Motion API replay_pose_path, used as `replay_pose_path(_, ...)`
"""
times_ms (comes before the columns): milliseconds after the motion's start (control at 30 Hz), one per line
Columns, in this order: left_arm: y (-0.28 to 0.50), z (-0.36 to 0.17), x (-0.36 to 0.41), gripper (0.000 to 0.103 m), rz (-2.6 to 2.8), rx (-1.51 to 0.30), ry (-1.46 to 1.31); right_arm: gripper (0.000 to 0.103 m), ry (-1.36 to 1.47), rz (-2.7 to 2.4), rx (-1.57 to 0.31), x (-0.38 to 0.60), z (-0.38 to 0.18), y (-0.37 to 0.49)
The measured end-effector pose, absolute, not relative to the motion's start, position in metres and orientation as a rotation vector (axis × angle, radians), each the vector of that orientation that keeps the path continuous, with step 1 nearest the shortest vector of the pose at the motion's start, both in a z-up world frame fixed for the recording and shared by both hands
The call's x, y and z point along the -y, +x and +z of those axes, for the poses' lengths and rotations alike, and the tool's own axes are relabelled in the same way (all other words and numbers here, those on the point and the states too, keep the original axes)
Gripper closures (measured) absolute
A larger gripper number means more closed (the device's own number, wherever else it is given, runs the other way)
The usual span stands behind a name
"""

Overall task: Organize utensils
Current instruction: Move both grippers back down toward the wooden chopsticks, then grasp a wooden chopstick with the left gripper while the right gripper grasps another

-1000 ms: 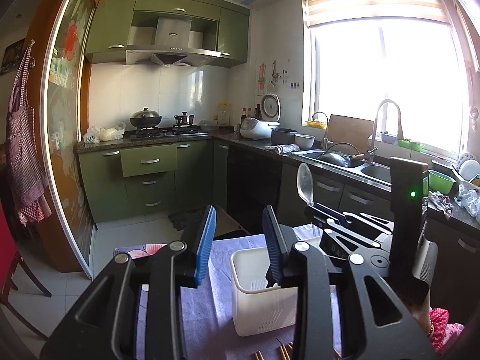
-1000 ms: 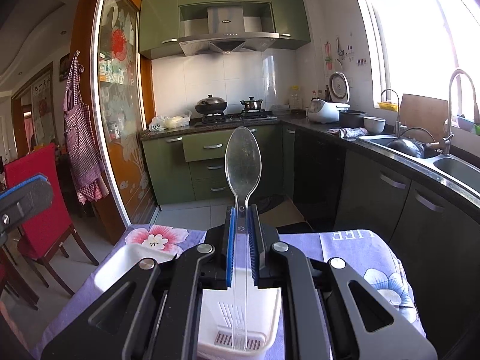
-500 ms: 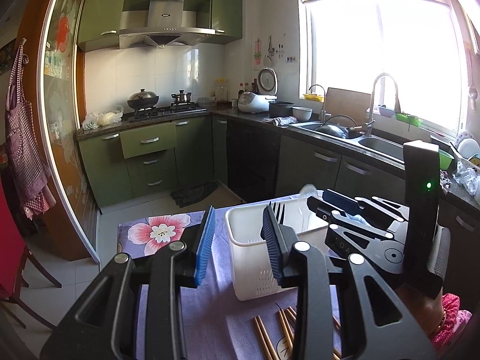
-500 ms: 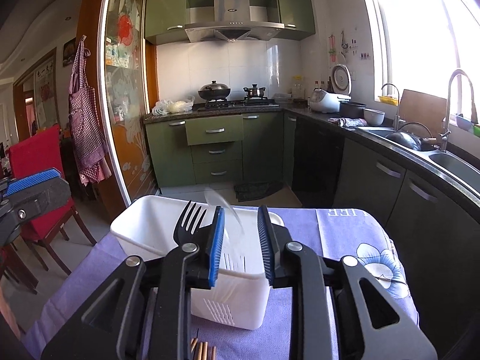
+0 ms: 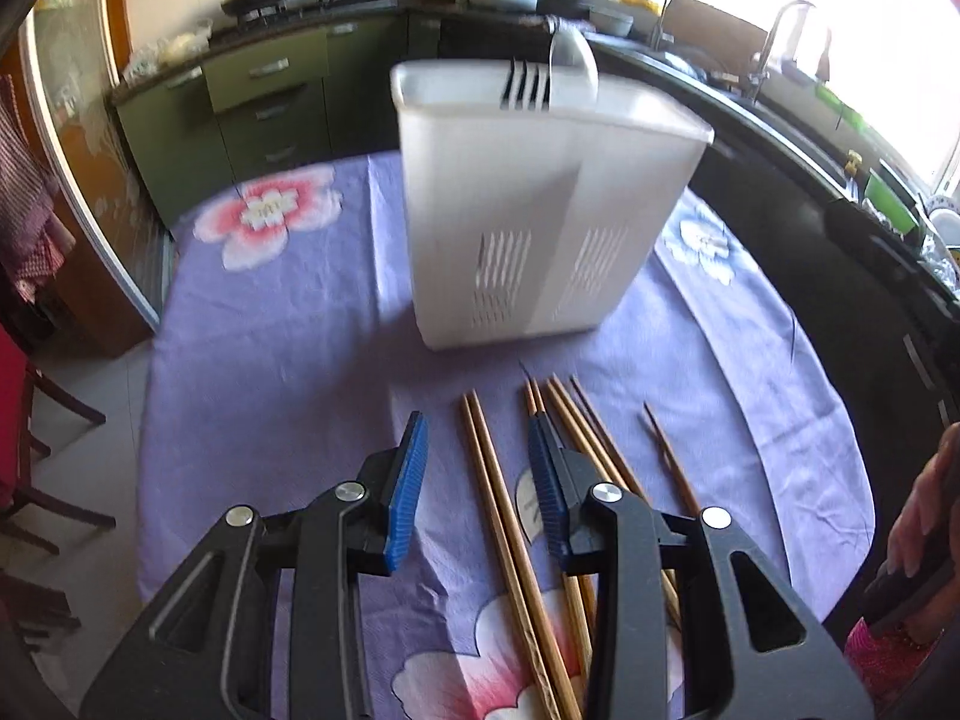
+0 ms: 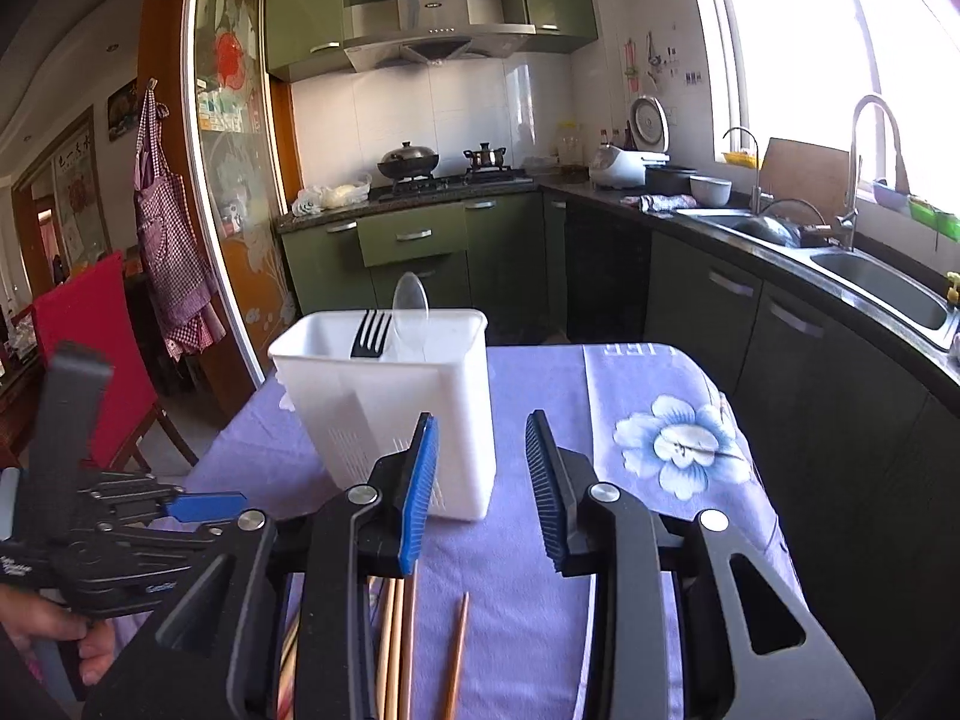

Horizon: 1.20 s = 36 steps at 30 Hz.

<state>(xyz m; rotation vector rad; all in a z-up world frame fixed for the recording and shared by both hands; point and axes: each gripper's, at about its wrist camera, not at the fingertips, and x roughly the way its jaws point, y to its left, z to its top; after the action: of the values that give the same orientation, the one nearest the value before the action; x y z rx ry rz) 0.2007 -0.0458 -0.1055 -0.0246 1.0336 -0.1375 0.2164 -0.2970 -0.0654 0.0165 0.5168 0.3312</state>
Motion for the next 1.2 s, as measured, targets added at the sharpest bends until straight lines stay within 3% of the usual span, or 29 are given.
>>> replay_pose_path(233,0.210,-0.149,0.049,0.073,-0.100,-1.217,-0.037,0.068,0.072,0.332,-0.580,0.336,-0.089,0.186)
replay_pose_path(1000,0.224,-0.166,0.055,0.080,-0.051,-1.296,0.005,0.062,0.158,0.325,-0.645,0.354,-0.101,0.185)
replay_pose_path(1200,0.227,-0.167,0.059,0.095,-0.049,-1.296,0.027,0.062,0.148,0.327,-0.650,0.351,-0.101,0.186)
